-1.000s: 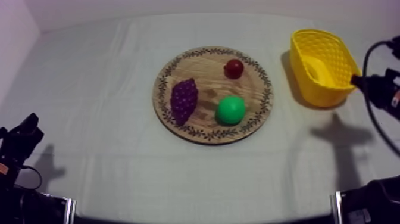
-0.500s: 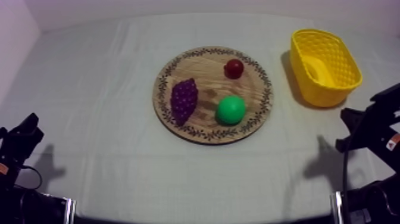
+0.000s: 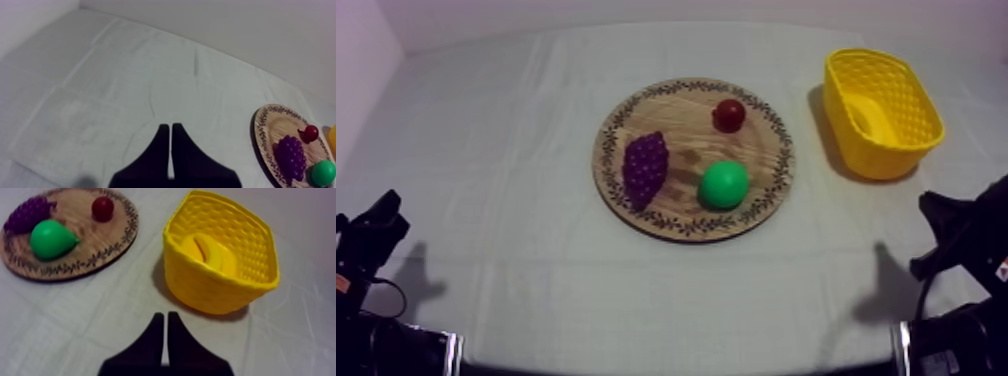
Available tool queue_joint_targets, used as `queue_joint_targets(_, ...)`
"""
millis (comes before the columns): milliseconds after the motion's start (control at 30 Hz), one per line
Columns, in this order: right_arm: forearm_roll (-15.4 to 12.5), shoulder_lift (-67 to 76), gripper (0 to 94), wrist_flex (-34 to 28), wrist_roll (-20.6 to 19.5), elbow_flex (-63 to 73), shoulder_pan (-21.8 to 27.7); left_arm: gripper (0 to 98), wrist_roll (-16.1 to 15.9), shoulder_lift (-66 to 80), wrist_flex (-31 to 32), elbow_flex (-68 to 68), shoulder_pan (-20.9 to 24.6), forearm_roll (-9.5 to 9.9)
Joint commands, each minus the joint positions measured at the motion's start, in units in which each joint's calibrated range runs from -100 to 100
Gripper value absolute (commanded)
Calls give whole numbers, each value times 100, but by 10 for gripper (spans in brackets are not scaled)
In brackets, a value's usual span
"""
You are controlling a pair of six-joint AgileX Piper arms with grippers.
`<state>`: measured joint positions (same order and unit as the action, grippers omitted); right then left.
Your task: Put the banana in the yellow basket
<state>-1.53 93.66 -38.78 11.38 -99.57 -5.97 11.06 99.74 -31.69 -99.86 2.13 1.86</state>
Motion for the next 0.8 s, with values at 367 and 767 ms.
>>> queue_joint_targets(367, 17, 208, 2, -25, -192, 2, 410, 1, 1, 1, 0, -3, 0, 2)
queue_joint_targets(767, 19, 210, 2, -26, 41, 2, 436, 1, 1, 1, 0, -3, 0, 2)
